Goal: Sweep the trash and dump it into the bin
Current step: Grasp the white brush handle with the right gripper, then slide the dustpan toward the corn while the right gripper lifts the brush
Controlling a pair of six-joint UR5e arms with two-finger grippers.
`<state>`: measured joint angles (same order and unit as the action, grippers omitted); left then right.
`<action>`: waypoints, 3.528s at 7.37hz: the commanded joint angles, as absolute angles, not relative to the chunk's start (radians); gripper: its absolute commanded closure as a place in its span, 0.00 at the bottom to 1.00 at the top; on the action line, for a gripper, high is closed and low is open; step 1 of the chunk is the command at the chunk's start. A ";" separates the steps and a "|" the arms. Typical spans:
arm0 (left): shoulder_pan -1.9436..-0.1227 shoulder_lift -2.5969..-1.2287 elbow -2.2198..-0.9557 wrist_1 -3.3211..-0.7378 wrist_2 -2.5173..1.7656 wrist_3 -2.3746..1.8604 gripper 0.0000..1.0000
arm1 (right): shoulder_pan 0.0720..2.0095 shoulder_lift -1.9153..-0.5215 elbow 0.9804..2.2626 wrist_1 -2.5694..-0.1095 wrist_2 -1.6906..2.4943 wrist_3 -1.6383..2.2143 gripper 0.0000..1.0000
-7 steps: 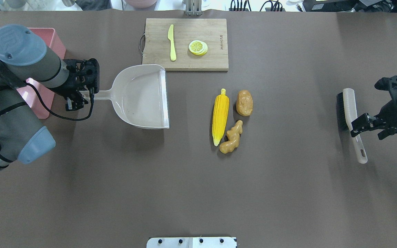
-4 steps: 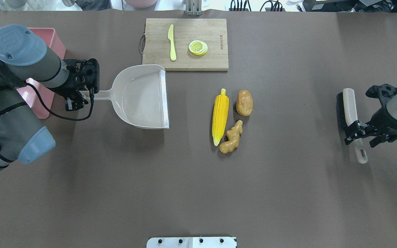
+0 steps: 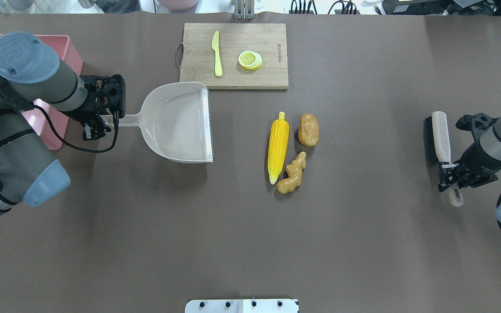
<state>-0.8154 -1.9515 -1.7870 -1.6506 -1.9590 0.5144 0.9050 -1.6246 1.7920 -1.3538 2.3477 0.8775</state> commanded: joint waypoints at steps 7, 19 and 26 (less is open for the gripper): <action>-0.727 -2.112 -1.792 -1.436 -1.818 0.468 1.00 | 0.939 -1.519 1.805 -1.368 2.416 0.900 1.00; -0.540 -2.168 -1.779 -1.433 -1.665 0.347 1.00 | 0.776 -1.402 1.977 -1.706 2.522 1.003 1.00; -0.520 -2.180 -1.761 -1.425 -1.651 0.336 1.00 | 0.727 -1.378 1.973 -1.707 2.519 1.003 1.00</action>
<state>-0.5200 -2.1786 -1.7599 -1.4276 -1.6513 0.3354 0.7416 -1.3881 1.9752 -1.7073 2.5212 1.0032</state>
